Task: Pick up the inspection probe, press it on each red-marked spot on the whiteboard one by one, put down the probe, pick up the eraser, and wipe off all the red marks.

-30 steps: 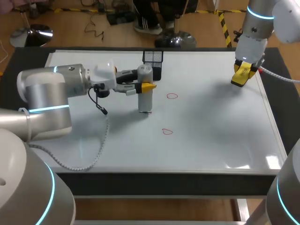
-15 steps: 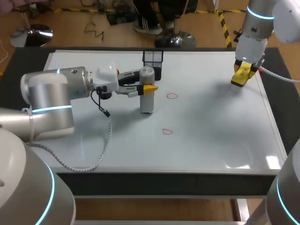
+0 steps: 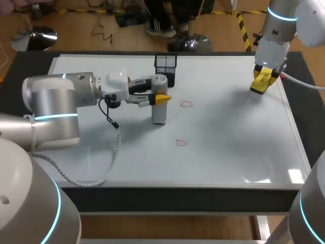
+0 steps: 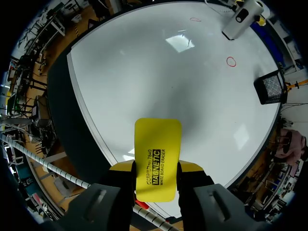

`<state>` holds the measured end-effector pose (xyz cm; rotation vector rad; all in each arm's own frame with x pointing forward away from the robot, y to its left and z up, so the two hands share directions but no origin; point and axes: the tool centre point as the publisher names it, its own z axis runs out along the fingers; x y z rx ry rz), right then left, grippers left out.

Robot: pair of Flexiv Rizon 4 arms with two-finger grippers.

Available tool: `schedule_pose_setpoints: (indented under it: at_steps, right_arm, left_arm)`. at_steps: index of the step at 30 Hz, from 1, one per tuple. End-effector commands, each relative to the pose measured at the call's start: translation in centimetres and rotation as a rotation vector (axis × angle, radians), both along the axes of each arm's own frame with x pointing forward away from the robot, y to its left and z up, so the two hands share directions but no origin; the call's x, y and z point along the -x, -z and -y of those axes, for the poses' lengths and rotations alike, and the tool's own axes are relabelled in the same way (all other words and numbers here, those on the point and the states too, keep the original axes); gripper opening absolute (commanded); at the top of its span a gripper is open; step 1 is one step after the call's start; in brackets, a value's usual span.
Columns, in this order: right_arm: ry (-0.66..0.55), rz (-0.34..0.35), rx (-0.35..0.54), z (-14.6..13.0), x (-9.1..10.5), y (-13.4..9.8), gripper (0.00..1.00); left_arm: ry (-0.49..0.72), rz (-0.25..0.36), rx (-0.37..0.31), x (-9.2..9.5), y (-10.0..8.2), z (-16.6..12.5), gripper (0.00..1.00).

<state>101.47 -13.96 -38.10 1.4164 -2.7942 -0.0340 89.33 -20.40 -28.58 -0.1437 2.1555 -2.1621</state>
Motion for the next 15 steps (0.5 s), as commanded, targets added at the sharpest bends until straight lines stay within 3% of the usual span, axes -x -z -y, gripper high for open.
schedule_pose_setpoints:
  at_steps: [1,15]
  right_arm:
    - [-0.001,0.000,0.002,0.06,0.00,-0.08,0.00]
    - [-0.001,0.000,0.002,0.06,0.00,-0.08,0.00]
  left_arm:
    - [0.009,-0.007,-0.024,-0.04,0.02,-0.04,0.00]
    - [0.017,-0.009,-0.047,-0.01,0.15,-0.03,0.00]
